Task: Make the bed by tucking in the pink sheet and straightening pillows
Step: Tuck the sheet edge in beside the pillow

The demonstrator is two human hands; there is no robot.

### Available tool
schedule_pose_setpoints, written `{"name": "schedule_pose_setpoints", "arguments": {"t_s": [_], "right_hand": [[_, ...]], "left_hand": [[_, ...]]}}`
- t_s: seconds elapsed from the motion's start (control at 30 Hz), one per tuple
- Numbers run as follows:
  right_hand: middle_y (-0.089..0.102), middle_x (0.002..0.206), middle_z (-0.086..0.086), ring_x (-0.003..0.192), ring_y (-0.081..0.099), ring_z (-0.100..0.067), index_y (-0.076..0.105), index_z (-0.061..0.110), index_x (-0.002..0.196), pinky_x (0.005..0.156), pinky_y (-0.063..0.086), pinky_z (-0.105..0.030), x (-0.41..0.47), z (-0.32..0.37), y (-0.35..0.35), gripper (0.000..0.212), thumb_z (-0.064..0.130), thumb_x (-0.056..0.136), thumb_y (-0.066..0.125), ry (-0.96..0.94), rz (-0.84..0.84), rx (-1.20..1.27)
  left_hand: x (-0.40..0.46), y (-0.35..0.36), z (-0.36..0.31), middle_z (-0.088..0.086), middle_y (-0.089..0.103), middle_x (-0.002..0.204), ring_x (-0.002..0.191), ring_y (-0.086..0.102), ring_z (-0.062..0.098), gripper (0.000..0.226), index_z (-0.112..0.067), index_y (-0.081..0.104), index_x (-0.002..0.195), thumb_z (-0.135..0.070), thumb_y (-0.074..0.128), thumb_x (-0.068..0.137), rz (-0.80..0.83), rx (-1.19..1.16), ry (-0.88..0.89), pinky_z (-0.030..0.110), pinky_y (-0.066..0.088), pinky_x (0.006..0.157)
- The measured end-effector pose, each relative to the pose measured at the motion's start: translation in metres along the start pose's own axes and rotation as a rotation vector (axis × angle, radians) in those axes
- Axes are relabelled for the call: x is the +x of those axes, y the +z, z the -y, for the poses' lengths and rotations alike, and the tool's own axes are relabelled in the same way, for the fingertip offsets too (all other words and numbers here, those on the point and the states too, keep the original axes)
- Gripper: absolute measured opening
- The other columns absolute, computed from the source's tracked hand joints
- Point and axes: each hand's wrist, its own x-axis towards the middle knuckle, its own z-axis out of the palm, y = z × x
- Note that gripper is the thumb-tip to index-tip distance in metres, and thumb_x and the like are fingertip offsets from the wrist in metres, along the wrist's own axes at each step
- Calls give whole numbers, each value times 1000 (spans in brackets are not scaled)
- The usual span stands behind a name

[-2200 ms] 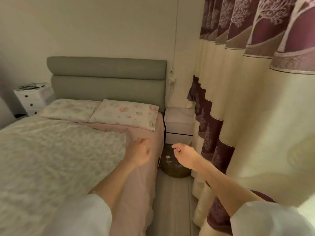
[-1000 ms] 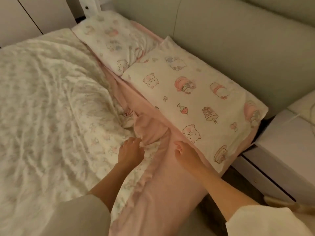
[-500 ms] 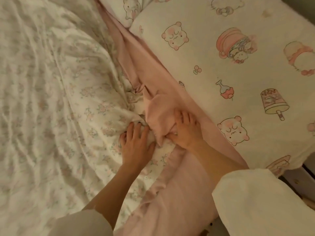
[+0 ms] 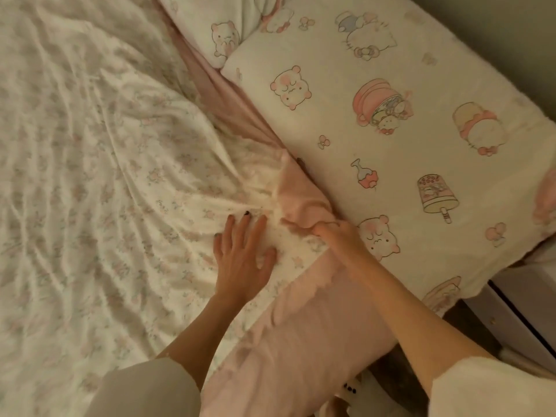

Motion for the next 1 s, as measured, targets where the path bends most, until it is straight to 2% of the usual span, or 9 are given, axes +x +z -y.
{"name": "schedule_pose_setpoints", "arguments": {"t_s": [0.2, 0.33, 0.47, 0.6, 0.67, 0.73, 0.87, 0.93, 1.0], "right_hand": [[59, 78, -3, 74, 55, -16, 62, 4, 93, 66, 40, -29, -30, -22, -51, 25, 23, 77, 66, -60, -90, -125], [68, 95, -11, 89, 63, -24, 63, 8, 101, 70, 43, -28, -19, -36, -38, 24, 26, 85, 63, 10, -87, -135], [63, 73, -3, 73, 57, -14, 69, 10, 82, 68, 43, -22, -17, -29, -45, 36, 28, 98, 42, -34, -152, -78], [51, 63, -3, 60, 55, -16, 63, 6, 73, 63, 51, -28, -11, -23, -82, 43, 23, 99, 34, 35, -404, 462], [54, 71, 0, 67, 55, -14, 63, 8, 86, 69, 50, -28, -11, -29, -90, 30, 24, 98, 40, -82, -509, 237], [59, 98, 0, 87, 56, -11, 59, 14, 112, 84, 45, -29, -13, -36, -80, 22, 21, 92, 52, -277, -436, -93], [24, 152, -2, 134, 26, -21, 18, 26, 148, 109, 25, -39, -5, -60, -49, 82, 28, 79, 61, -474, -109, -966], [20, 154, -3, 137, 24, -26, 15, 31, 149, 108, 25, -43, 2, -69, -44, 85, 32, 78, 62, -456, -195, -1250], [41, 140, -4, 128, 39, -29, 35, 27, 141, 100, 34, -42, 11, -65, -46, 64, 27, 83, 61, -437, -299, -1180]], "left_hand": [[-13, 7, -52, -4, -8, 159, 145, -17, 24, 80, -38, -7, 147, -70, 17, 78, 190, -116, -21, 60, 4, 113], [-10, 19, -41, -3, -23, 156, 142, -23, 28, 95, -35, -33, 134, -70, 38, 82, 443, 39, 12, 61, 9, 114], [-12, 25, -45, -1, -18, 157, 143, -22, 31, 94, -27, -8, 149, -66, 45, 82, 433, 47, 10, 62, 6, 113], [-25, 37, -50, 4, -6, 159, 143, -16, 34, 93, -28, 5, 148, -71, 46, 77, 502, 229, 68, 66, 3, 111], [-26, 44, -54, 5, -13, 158, 140, -25, 37, 98, -31, 1, 148, -73, 49, 74, 516, 288, 70, 69, 1, 108], [-22, 50, -57, 5, -18, 157, 139, -28, 39, 103, -35, -3, 148, -74, 53, 71, 517, 317, 52, 71, -1, 106], [-19, 60, -54, 5, -19, 156, 138, -27, 41, 114, -37, -12, 146, -73, 60, 65, 509, 373, 56, 73, 1, 105], [-23, 63, -49, 7, -21, 156, 138, -26, 42, 118, -33, -15, 146, -75, 59, 64, 479, 400, 89, 73, 1, 105], [-27, 65, -44, 9, -28, 153, 137, -27, 43, 123, -30, -21, 145, -79, 56, 63, 456, 432, 122, 73, -3, 105]]}}
